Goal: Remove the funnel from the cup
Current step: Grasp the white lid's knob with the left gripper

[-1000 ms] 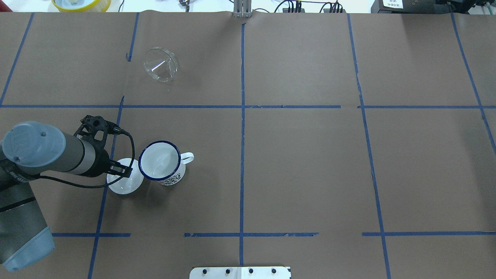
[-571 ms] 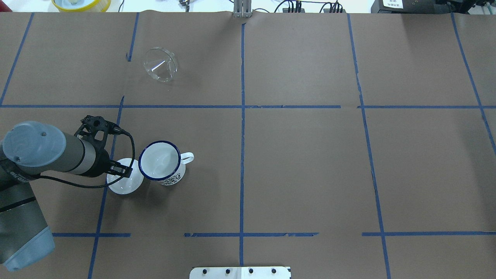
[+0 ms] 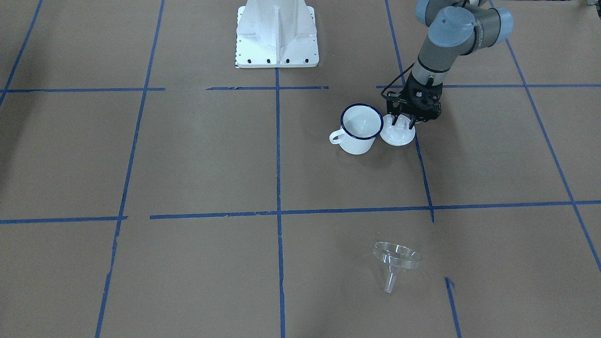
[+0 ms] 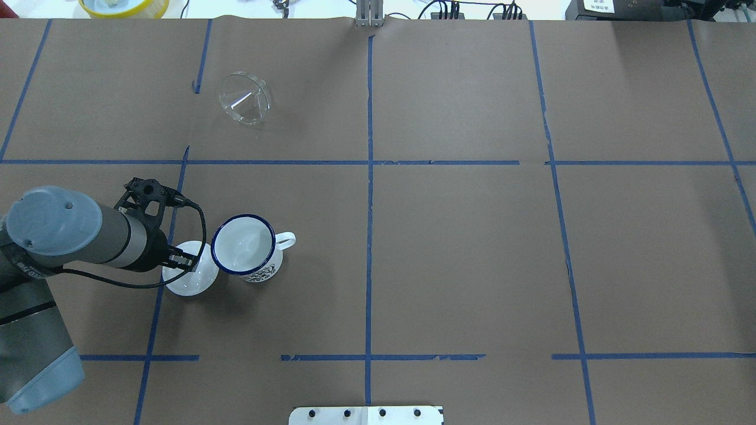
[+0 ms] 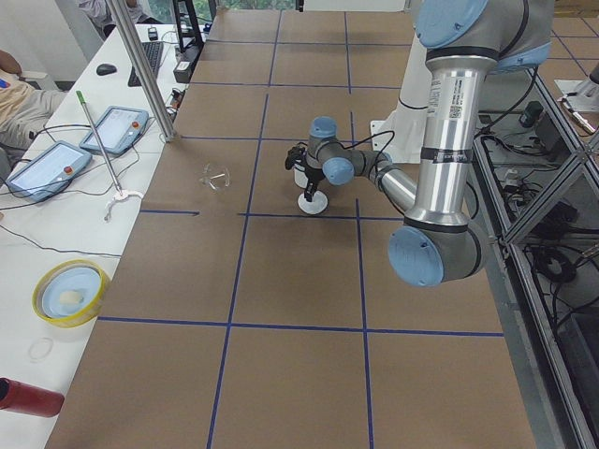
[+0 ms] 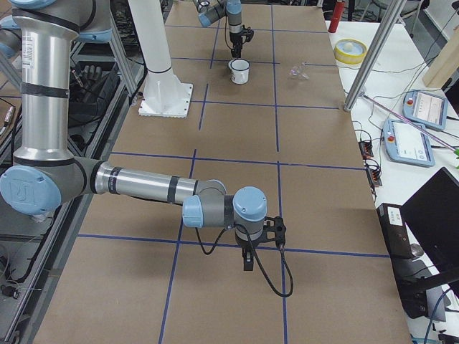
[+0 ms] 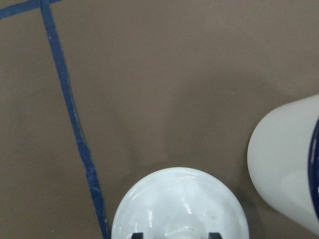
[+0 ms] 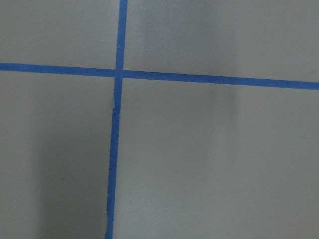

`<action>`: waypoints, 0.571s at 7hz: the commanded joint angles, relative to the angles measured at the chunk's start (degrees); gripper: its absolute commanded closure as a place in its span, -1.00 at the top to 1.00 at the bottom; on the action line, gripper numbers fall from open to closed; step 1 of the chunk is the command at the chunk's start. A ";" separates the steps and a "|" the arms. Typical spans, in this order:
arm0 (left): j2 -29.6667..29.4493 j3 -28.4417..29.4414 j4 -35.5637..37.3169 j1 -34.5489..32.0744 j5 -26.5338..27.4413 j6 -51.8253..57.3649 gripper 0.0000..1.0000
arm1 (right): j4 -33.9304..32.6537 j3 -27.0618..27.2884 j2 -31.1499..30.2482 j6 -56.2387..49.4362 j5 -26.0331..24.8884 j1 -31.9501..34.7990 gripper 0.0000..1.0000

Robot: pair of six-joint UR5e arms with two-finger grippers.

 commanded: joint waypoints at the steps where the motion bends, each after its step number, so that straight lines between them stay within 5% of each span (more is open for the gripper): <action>1: 0.03 -0.11 -0.03 0.09 -0.09 -0.02 0.05 | 0.00 0.00 0.00 0.00 0.00 0.00 1.00; 2: 0.03 -0.28 -0.03 0.09 -0.09 -0.02 -0.31 | 0.00 0.00 0.00 0.00 0.00 0.00 1.00; 3: 0.03 -0.63 0.06 0.00 -0.09 -0.02 -0.99 | 0.00 0.00 0.00 0.00 0.00 0.00 1.00; 4: 0.21 -2.03 0.06 -0.52 -0.18 -0.02 -1.00 | 0.00 0.00 0.00 0.00 0.00 0.00 1.00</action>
